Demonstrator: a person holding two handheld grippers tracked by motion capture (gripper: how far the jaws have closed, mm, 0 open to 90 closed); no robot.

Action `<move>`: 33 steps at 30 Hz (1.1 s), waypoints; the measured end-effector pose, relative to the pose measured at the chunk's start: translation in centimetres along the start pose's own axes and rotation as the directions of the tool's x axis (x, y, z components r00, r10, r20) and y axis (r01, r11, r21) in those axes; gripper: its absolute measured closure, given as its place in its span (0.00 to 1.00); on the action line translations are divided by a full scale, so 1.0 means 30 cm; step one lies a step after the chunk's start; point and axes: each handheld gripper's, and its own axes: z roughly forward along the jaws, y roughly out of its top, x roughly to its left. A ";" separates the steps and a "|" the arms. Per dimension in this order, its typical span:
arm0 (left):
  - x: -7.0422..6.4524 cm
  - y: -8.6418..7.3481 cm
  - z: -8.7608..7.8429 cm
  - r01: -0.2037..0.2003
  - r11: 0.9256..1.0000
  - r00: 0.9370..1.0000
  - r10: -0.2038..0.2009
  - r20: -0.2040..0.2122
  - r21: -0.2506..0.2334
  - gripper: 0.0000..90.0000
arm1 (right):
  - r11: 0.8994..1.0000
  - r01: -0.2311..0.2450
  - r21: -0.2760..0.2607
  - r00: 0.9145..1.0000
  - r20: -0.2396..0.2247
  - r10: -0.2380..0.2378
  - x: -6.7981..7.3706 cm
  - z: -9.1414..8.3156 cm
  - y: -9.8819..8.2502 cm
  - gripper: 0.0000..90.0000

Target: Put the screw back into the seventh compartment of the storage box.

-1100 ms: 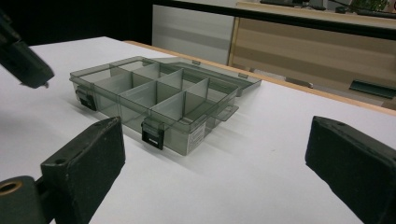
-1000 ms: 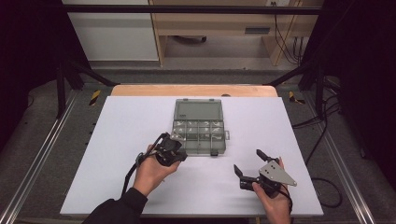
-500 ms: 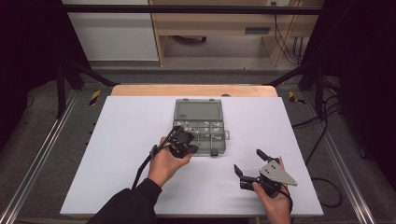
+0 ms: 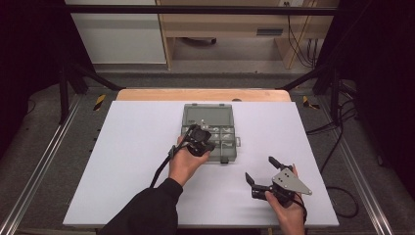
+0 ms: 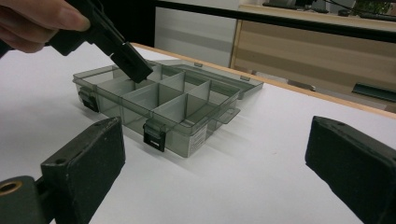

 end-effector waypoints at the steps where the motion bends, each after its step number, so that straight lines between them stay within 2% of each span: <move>1: 0.003 0.001 0.004 0.000 1.000 1.000 0.000 -0.002 -0.016 0.97 | 1.000 0.000 -0.001 1.000 -0.001 0.000 0.000 0.000 0.000 0.05; 2: 0.004 0.003 0.008 0.009 1.000 1.000 -0.008 0.001 -0.029 0.96 | 1.000 -0.001 -0.001 1.000 -0.002 0.001 -0.001 0.000 0.000 0.05; 4: 0.008 0.006 0.005 0.008 0.999 1.000 -0.008 -0.004 -0.039 0.87 | 1.000 -0.007 -0.001 1.000 -0.004 0.007 0.000 0.000 0.000 0.05; 7: 0.004 0.008 -0.014 -0.011 0.998 1.000 0.010 -0.019 -0.057 0.80 | 1.000 -0.005 0.000 1.000 -0.003 0.005 -0.001 -0.001 0.000 0.05; 10: 0.002 0.009 -0.044 -0.028 0.997 0.999 0.026 -0.031 -0.066 0.72 | 1.000 -0.004 -0.002 1.000 -0.006 0.004 0.000 0.000 0.001 0.05; 13: 0.000 0.003 -0.078 -0.038 0.996 0.999 0.035 -0.040 -0.085 0.59 | 1.000 -0.006 0.001 1.000 -0.008 0.006 0.001 0.001 0.000 0.05; 14: -0.001 0.001 -0.090 -0.048 0.994 0.998 0.045 -0.038 -0.093 0.57 | 1.000 0.000 0.003 1.000 -0.005 0.000 0.001 0.001 0.000 0.05; 18: 0.001 -0.017 -0.131 -0.070 0.993 0.996 0.066 -0.054 -0.091 0.45 | 1.000 -0.003 0.001 1.000 -0.005 0.003 0.002 -0.001 0.000 0.05; 20: -0.002 -0.035 -0.145 -0.062 0.993 0.996 0.055 -0.068 -0.103 0.39 | 1.000 -0.002 0.004 1.000 -0.007 0.002 0.004 -0.001 0.001 0.05; 28: 0.011 -0.129 -0.204 -0.069 0.997 0.995 0.066 -0.079 -0.043 0.25 | 1.000 -0.002 0.005 1.000 -0.002 0.002 0.002 -0.001 0.000 0.05; 33: 0.036 -0.185 -0.249 -0.060 0.998 0.996 0.058 -0.074 -0.026 0.20 | 1.000 -0.003 0.012 1.000 -0.001 0.003 0.004 -0.001 -0.001 0.05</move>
